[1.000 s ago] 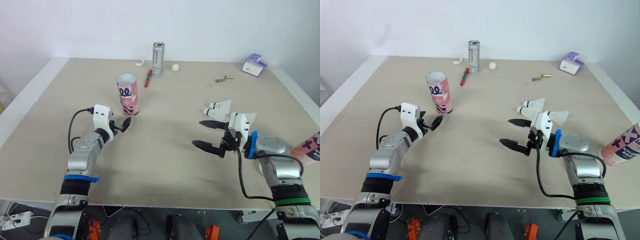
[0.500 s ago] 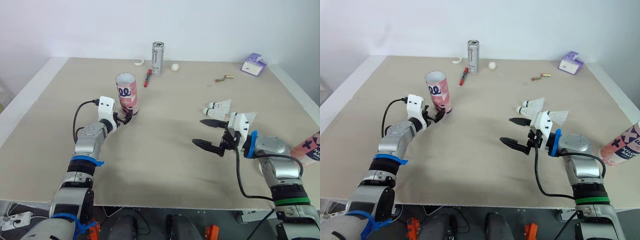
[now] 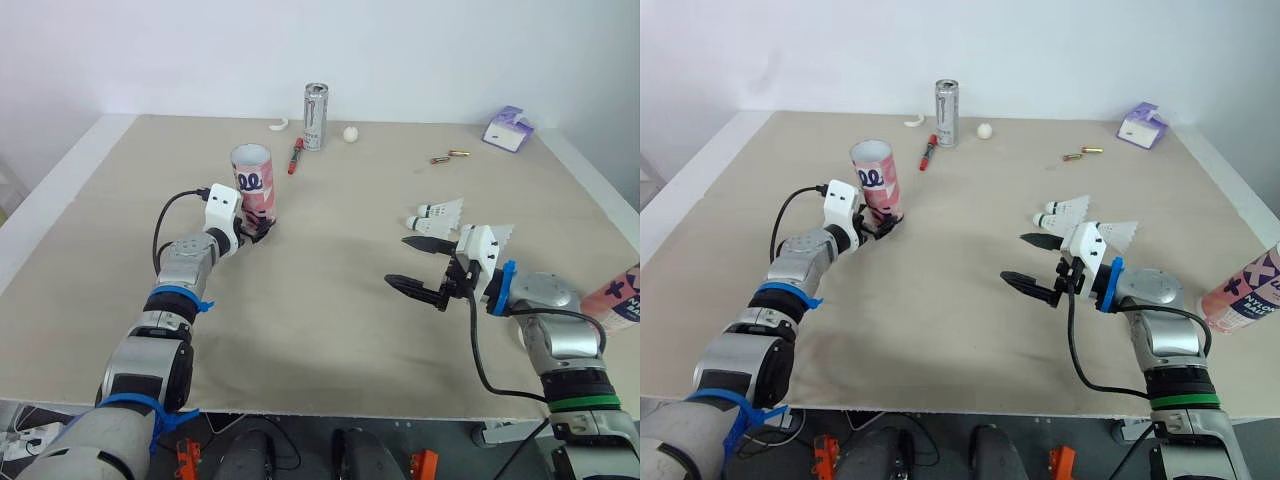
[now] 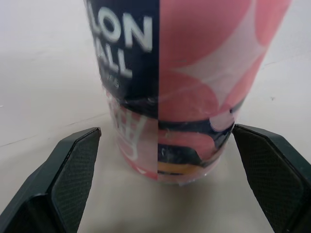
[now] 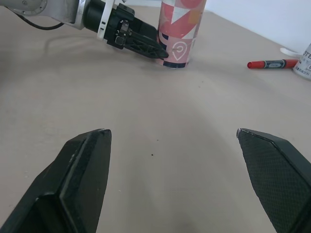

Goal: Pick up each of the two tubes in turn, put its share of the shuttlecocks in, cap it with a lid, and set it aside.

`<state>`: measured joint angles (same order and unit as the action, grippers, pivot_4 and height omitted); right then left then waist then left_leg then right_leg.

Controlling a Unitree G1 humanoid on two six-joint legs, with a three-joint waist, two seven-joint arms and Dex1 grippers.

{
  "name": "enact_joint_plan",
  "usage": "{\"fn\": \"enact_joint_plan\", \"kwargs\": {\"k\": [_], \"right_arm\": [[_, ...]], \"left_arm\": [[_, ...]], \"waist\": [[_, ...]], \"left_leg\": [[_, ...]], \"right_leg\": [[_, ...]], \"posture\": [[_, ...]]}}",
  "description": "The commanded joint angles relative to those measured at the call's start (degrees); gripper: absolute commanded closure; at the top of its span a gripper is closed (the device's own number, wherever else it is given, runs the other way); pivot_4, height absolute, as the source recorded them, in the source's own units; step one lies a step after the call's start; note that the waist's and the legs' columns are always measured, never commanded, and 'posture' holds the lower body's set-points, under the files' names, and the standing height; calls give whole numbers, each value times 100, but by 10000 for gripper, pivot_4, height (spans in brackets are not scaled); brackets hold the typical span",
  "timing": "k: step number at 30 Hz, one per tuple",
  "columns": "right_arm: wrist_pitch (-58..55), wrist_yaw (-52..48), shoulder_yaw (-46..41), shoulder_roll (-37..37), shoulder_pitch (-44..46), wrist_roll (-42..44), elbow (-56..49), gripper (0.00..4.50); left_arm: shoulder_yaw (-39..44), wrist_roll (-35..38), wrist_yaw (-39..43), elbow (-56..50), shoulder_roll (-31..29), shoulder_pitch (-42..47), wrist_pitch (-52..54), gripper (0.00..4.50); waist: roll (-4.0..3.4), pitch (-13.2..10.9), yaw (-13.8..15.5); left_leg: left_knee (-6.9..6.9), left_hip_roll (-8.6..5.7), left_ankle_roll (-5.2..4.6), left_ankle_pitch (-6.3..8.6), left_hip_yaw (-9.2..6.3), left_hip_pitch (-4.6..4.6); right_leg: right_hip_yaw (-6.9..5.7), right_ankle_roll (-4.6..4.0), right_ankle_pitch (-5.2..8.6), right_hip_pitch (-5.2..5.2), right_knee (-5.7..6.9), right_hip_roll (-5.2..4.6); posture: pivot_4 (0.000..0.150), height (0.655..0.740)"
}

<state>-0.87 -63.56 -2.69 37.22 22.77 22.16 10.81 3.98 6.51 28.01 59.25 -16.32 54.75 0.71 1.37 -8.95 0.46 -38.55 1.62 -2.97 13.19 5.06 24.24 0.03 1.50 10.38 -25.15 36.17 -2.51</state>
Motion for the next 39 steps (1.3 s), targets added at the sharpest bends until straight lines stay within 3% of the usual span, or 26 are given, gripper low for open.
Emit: {"fn": "enact_joint_plan", "kwargs": {"k": [1, 24, 26, 39], "right_arm": [[10, 34, -200, 75, -16, 50, -238, 704], [-272, 243, -330, 166, -279, 115, -696, 704], [-287, 257, -346, 178, -293, 118, -714, 0], [-340, 271, -414, 171, -383, 109, -806, 0]], "left_arm": [[60, -93, 44, 385, -76, 400, -285, 0], [175, -297, -82, 1436, 9, 1099, -672, 0], [183, -313, -101, 1447, 28, 1102, -688, 5176], [253, -405, -125, 1454, -33, 999, -747, 5176]], "waist": [[1, 0, -1], [3, -2, -1], [3, -2, -1], [3, -2, -1]], "left_leg": [[0, 0, 0, 0, 0, 0], [0, -1, 1, 0, 0, 6], [0, -1, 1, 0, 0, 6], [-1, -2, 1, 0, -1, 7]], "right_leg": [[0, 0, 0, 0, 0, 0], [0, 2, 0, -5, 0, 2], [0, 1, 0, -5, 0, 2], [0, 1, 0, -5, 1, 4]], "posture": [[1500, 7400], [1500, 7400], [1500, 7400], [1500, 7400]]}}
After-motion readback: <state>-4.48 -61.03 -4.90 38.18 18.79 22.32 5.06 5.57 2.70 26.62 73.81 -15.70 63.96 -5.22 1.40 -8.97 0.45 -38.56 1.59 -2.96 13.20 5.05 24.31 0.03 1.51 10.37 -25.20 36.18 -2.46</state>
